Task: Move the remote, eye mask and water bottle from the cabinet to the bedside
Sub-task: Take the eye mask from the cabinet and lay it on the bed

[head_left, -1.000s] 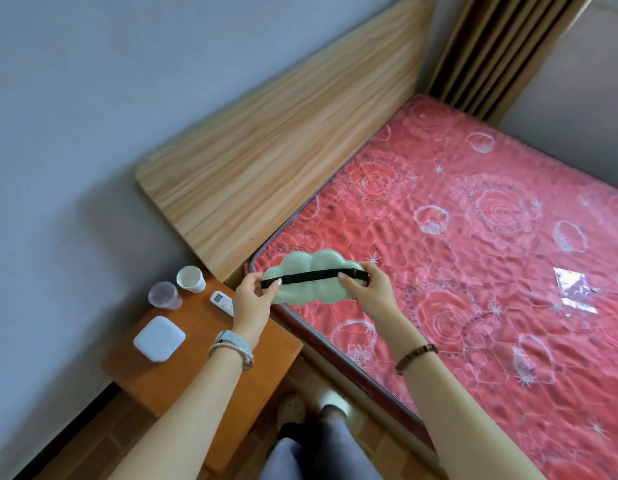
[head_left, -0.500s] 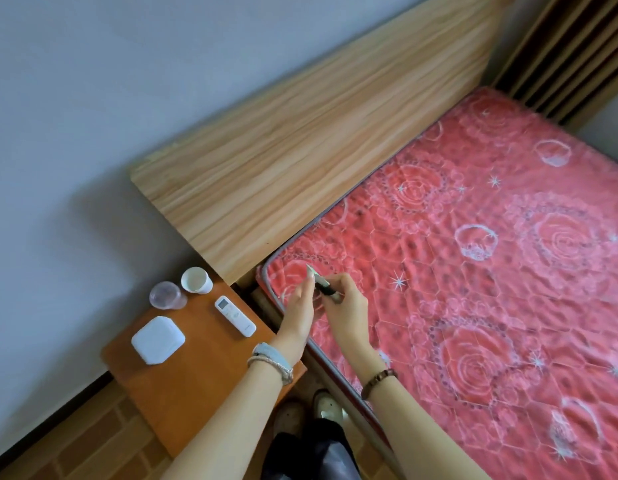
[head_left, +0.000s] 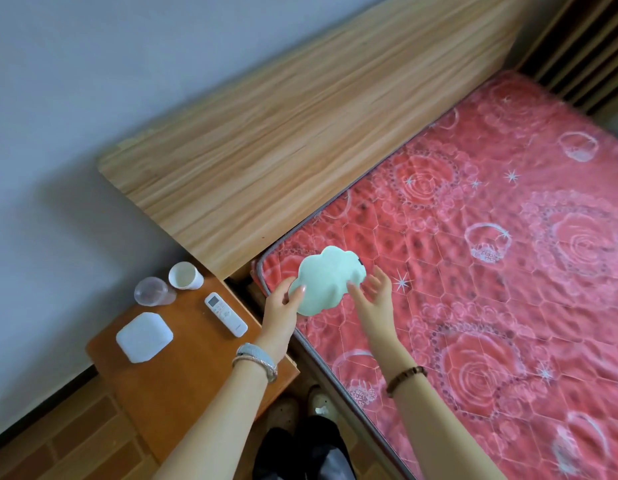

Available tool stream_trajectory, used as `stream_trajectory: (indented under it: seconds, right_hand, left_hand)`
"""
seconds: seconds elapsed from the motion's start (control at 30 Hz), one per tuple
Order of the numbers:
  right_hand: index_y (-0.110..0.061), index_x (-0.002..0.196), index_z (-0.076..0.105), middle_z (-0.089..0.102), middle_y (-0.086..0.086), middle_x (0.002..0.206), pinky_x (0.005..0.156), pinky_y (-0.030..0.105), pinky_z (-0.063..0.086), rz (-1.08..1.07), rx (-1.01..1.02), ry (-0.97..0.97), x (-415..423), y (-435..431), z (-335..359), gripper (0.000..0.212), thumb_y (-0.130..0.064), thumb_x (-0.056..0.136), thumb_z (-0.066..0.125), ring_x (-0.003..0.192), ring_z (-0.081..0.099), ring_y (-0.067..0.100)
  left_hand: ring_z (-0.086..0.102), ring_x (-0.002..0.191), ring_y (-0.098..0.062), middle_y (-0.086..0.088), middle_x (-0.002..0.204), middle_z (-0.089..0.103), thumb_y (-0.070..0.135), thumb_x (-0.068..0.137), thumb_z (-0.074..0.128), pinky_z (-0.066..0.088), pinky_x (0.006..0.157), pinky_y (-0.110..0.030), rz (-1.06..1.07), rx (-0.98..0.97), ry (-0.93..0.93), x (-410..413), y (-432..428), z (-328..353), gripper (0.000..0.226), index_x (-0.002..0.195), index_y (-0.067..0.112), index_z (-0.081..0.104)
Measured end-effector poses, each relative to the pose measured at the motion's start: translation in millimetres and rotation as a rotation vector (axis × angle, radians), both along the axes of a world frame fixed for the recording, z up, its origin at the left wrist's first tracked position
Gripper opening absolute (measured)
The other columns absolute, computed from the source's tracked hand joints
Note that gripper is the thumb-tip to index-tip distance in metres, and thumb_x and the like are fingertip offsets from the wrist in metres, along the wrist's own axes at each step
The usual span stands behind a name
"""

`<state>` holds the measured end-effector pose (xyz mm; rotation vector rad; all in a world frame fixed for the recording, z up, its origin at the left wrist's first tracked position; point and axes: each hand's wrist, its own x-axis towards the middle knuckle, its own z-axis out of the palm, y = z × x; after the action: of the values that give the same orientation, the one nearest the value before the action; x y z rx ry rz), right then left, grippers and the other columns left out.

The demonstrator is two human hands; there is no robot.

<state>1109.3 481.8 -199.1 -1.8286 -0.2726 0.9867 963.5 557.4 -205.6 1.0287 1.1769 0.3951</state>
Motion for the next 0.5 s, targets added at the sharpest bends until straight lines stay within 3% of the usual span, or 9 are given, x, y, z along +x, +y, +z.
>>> stream_trajectory:
  seconds: [0.07,0.17,0.23,0.33,0.5]
  right_hand:
    - [-0.023,0.149,0.022,0.043,0.000,0.138,0.097,0.039,0.050,-0.060,-0.007,0.131,15.3,4.2,-10.4,0.079,-0.035,0.086,0.069,0.122,0.053,0.019]
    - [-0.016,0.142,0.039,0.057,0.009,0.128,0.089,0.045,0.056,-0.084,0.020,0.226,32.0,8.6,-27.5,0.071,-0.038,0.083,0.071,0.106,0.065,0.025]
    - [-0.014,0.124,0.059,0.067,0.012,0.115,0.086,0.045,0.058,-0.027,0.037,0.190,36.6,11.7,-35.2,0.045,-0.032,0.084,0.071,0.100,0.068,0.029]
    - [-0.018,0.100,0.068,0.072,0.007,0.097,0.078,0.036,0.059,0.036,0.048,0.102,39.8,16.6,-46.8,0.012,-0.018,0.088,0.068,0.089,0.070,0.023]
    - [-0.009,0.109,0.066,0.070,0.006,0.095,0.067,0.027,0.057,0.072,-0.021,0.021,49.9,30.2,-95.6,0.024,-0.019,0.087,0.069,0.085,0.068,0.022]
  left_hand:
    - [0.053,0.117,-0.019,0.005,0.122,0.056,0.041,0.091,0.055,0.052,0.094,-0.044,-0.029,-0.034,-0.023,-3.8,3.1,-6.7,0.017,0.104,0.051,0.060]
    - [0.056,0.115,-0.019,0.003,0.123,0.058,0.034,0.094,0.054,0.054,0.089,-0.042,-0.034,-0.098,-0.065,-10.2,6.3,-18.2,0.020,0.107,0.047,0.061]
    - [0.058,0.112,-0.018,0.001,0.122,0.059,0.028,0.095,0.054,0.056,0.085,-0.037,-0.012,-0.126,-0.078,-13.1,7.1,-28.1,0.021,0.112,0.039,0.060]
    - [0.059,0.112,-0.018,0.000,0.121,0.062,0.027,0.091,0.061,0.055,0.087,-0.038,0.053,-0.135,-0.028,-16.3,8.1,-52.2,0.025,0.115,0.030,0.062]
    - [0.060,0.111,-0.017,0.003,0.115,0.066,0.030,0.078,0.075,0.053,0.092,-0.038,0.132,-0.128,0.057,-10.9,8.5,-104.9,0.033,0.110,0.031,0.066]
